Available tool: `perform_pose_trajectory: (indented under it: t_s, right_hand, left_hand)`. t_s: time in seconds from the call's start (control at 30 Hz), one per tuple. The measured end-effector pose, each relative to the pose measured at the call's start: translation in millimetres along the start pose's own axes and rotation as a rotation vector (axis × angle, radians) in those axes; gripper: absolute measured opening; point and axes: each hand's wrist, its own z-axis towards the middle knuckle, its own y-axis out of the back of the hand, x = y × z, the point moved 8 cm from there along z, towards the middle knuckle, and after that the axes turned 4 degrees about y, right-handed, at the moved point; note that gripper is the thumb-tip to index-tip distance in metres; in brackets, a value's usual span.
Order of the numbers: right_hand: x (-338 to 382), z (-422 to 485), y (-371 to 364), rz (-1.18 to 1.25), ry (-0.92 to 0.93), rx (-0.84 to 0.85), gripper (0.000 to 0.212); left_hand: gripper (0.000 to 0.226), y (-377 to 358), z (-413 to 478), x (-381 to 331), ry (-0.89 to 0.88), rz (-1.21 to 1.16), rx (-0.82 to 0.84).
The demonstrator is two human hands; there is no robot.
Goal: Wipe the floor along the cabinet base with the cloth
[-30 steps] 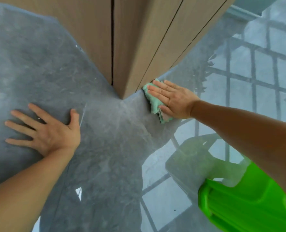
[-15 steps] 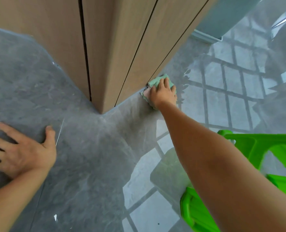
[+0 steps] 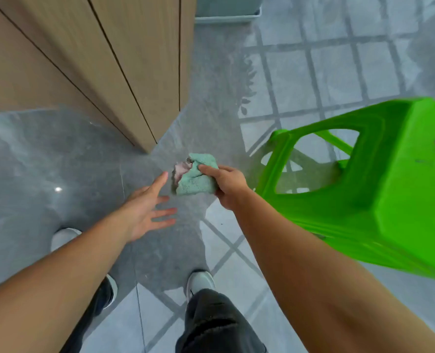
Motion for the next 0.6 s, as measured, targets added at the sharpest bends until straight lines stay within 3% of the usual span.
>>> perform_pose_trajectory:
  t_s: [0.1,0.17,0.3,0.4,0.43,0.5,0.57,0.6]
  right_hand:
    - [60.7,-103.3,38.2,0.020,0.113,-0.023,0.038]
    - [107.5,-157.6,82.6,-0.090,0.262,-0.116,0.039]
    - [179.2,-241.9,198.5,-0.592,0.650,-0.524,0.056]
    - [181.7,-277.1,281.7,-0.660,0.733,-0.778,0.055]
    - [172.3,-276.4,299.8,-0.692,0.688,-0.781,0.046]
    - [144.7,-254.7,309.8,-0.901,0.500,-0.568,0.032]
    - [117.4,-239.1,306.3,-1.085,0.310,-0.319,0.039]
    - [115.6,-240.6,303.8,-1.109,0.257,-0.288,0.045]
  left_hand:
    - [0.031,-100.1,-93.6,-4.3,-0.010,-0.048,0.146]
    - [0.007,-158.4,-135.9,-9.0,-0.029,-0.096,0.214]
    - [0.002,-267.3,-193.8,-16.3,-0.143,0.041,0.327]
    - [0.013,-346.4,-216.5,-2.7,-0.184,0.210,0.361]
    - [0.018,-367.6,-219.3,5.0,-0.191,0.248,0.354]
    - [0.021,-396.8,-225.2,19.9,-0.168,0.275,0.327]
    - [0.013,-405.8,-230.5,24.9,-0.163,0.360,0.279]
    - [0.010,-400.8,-235.3,22.4,-0.173,0.444,0.238]
